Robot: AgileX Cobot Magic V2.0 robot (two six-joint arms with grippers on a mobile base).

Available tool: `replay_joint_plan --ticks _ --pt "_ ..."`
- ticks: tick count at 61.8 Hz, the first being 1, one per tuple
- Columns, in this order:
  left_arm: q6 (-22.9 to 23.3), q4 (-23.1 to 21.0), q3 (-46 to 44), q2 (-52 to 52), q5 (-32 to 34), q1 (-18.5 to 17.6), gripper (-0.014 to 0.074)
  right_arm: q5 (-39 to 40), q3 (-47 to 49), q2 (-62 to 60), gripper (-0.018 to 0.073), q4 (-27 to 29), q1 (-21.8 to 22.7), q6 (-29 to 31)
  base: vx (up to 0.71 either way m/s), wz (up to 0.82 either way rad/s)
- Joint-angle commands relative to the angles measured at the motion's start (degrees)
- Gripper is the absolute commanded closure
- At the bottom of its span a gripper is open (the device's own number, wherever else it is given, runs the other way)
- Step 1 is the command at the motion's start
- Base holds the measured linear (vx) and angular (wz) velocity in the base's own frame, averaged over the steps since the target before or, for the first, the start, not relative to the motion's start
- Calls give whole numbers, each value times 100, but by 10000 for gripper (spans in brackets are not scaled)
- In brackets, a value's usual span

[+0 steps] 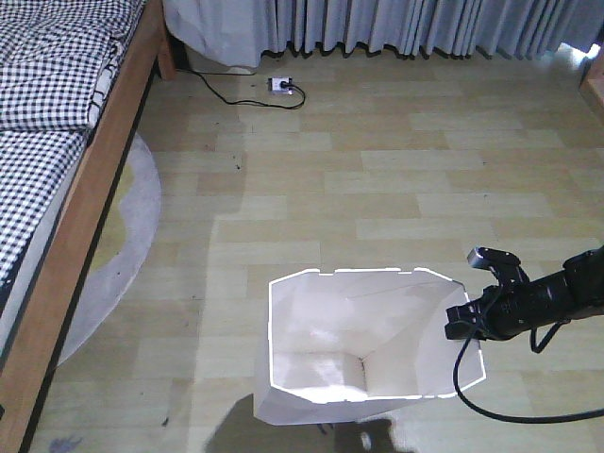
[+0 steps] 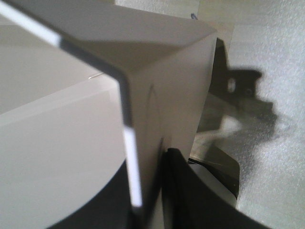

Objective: Move trash bin to bedside with robot
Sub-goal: 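Carry the bin in the right gripper toward the checked bed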

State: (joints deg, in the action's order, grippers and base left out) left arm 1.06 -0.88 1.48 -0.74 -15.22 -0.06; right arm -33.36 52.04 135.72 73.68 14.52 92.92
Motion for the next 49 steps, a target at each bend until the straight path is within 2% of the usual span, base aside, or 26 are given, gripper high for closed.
replay_joint_plan --ticks 1,49 --pt "25 -20 107 -85 398 6 602 -1288 57 -404 566 273 10 -25 25 -5" --pt "25 -20 107 -85 398 6 602 -1288 57 -404 566 273 10 -25 26 -3"
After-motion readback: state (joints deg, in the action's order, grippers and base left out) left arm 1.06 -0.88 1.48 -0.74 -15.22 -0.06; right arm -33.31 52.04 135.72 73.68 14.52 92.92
